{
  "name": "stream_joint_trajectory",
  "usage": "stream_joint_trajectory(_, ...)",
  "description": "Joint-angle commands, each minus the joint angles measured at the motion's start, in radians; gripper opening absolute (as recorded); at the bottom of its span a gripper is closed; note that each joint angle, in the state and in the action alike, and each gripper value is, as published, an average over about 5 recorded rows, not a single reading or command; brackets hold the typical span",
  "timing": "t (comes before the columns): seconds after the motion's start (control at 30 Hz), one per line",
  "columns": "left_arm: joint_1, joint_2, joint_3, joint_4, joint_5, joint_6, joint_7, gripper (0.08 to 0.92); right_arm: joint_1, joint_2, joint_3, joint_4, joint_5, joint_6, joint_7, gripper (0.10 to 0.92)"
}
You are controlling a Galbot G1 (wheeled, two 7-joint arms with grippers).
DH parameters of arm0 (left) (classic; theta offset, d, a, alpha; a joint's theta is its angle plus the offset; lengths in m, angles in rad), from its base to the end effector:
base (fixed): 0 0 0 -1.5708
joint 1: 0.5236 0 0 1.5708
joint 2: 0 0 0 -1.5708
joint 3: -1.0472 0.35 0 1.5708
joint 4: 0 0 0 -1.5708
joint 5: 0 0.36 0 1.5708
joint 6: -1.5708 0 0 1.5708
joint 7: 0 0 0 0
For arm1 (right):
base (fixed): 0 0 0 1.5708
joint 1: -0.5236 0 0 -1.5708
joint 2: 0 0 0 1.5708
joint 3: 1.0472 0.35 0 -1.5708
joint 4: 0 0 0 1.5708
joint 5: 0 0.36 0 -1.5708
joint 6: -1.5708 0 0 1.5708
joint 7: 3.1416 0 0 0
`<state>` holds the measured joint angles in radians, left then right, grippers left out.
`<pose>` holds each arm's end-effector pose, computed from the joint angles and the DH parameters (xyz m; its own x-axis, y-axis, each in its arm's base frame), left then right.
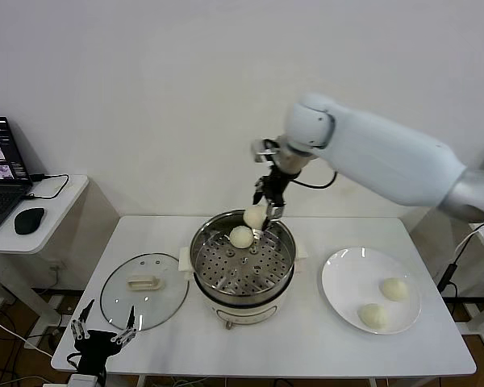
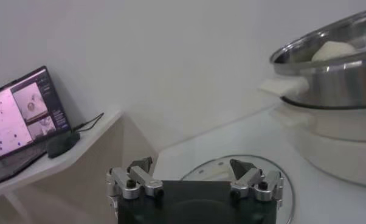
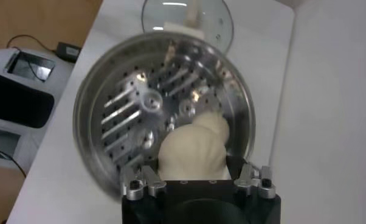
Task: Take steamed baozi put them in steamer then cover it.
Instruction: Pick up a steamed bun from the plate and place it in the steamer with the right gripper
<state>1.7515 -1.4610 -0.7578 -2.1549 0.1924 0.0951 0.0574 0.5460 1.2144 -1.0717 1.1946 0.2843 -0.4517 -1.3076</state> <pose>0.1301 0.0859 -0.2981 -0.9727 -0.1170 0.2006 -0.0273 0.9154 0.4016 0.5688 0.1454 0.0045 -0.0496 -0.2602 0.9643 -0.9342 -0.3293 -0.1369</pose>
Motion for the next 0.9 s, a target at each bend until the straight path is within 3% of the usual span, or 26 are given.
stream_joint_trajectory(0.03, -0.004, -0.004, 0.004, 0.000, 0.000, 0.000, 0.001, 0.823, -0.039, 0.157, -0.035, -0.087, -0.012, -0.011, 0.000, 0.687)
stream_joint_trajectory(0.9, -0.025, -0.011, 0.014, 0.012, -0.016, 0.000, 0.008, 0.823, -0.202, 0.325, -0.002, -0.276, -0.150, 0.025, 0.031, 0.687)
